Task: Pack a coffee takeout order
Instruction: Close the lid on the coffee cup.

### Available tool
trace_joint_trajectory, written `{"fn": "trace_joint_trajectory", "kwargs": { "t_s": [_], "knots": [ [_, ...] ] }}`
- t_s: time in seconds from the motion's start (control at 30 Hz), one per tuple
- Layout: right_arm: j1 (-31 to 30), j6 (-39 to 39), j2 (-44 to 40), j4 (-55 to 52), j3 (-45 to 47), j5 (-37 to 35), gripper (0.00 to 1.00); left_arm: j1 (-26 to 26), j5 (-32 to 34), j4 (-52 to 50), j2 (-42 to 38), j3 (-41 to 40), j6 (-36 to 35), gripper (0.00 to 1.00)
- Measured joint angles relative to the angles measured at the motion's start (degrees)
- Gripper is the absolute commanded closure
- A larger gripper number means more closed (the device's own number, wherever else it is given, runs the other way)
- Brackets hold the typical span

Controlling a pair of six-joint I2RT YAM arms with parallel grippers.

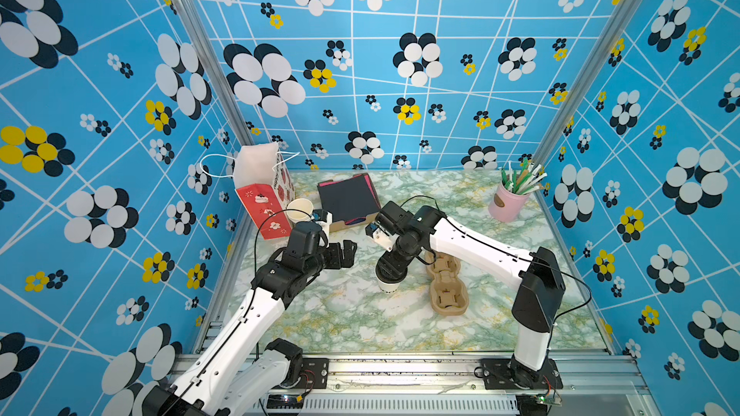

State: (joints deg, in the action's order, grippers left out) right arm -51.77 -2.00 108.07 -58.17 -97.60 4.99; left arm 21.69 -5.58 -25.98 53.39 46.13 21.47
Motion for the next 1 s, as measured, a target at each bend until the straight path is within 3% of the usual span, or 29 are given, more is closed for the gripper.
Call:
{"fn": "trace_joint_trajectory", "kwargs": {
  "t_s": [1.0],
  "knots": [
    [-1.42,-0.39,0.92,-1.70,-3.04,-1.33,0.32,-0.33,0.00,0.90,-0.09,-1.09,0.39,0.01]
  ]
}}
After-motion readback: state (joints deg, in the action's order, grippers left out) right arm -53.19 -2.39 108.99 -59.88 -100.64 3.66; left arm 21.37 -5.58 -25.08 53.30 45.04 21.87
